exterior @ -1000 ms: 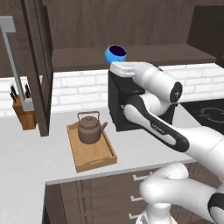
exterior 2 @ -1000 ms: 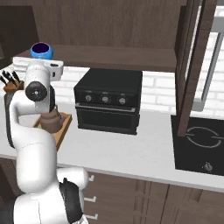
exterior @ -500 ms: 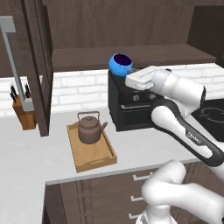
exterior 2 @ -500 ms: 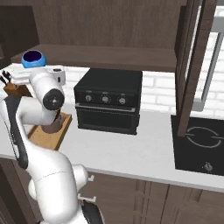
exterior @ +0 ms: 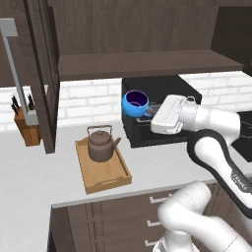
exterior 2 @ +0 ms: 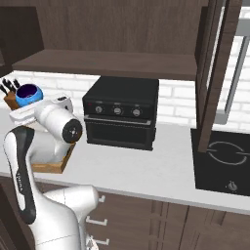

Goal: Pick the kettle from the counter and place it on the tray. Then pick the mug from the cabinet and place it on the tray. Then close the cabinet doors.

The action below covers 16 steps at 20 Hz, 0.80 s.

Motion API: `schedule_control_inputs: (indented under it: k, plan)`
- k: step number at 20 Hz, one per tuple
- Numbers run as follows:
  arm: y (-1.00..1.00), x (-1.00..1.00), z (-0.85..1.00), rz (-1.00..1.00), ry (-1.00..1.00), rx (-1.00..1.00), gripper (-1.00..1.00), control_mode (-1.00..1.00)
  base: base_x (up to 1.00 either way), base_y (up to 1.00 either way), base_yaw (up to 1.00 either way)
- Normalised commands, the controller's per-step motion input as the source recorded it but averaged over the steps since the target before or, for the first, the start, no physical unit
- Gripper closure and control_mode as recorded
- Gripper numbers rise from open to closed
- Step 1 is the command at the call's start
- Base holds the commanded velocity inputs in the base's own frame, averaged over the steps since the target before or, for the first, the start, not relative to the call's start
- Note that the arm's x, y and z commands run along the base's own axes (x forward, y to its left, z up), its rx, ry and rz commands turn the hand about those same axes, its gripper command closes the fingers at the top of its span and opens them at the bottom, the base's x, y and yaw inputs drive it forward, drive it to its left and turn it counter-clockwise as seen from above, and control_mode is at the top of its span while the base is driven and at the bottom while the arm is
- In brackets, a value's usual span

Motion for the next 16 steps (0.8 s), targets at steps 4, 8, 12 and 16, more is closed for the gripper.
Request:
schedule_control_inputs:
  k: [4, 8, 12, 16]
  plan:
    - [0.00, -0.18, -0.57, 0.17, 0.00, -0.18, 1.00, -1.00, 0.00, 0.00, 0.00]
    - [0.00, 0.00, -0.66, 0.18, 0.00, -0.17, 1.00, -1.00, 0.00, 0.00, 0.00]
    - [0.00, 0.00, -0.71, 0.15, 0.01, -0.20, 1.00, -1.00, 0.00, 0.00, 0.00]
    - [0.03, 0.00, -0.78, 0.12, 0.00, -0.23, 1.00, -1.00, 0.00, 0.00, 0.00]
